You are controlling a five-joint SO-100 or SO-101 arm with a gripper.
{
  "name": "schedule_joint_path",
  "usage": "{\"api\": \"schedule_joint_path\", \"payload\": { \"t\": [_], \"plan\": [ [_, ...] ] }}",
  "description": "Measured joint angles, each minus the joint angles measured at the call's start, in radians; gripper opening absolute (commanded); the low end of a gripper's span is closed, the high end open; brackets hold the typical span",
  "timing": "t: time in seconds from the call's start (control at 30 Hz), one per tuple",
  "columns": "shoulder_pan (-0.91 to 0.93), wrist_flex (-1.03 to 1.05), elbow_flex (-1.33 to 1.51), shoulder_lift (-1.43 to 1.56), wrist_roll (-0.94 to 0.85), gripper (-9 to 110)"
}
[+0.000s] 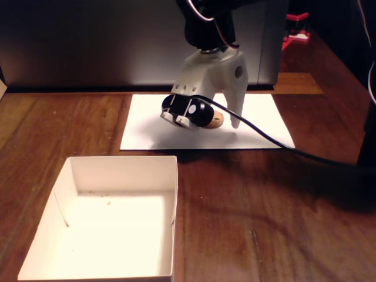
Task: Grasp a mini cookies block and put it in the white box.
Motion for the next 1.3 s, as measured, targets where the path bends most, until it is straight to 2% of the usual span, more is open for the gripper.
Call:
{"api": "schedule_joint_path", "payload": {
  "t": [0.53, 1.3],
  "plan": [
    [0.057, -0.005, 0.0, 0.0, -0.011, 51],
    [-0.018, 0.014, 0.0, -0.002, 0.038, 51]
  ]
}}
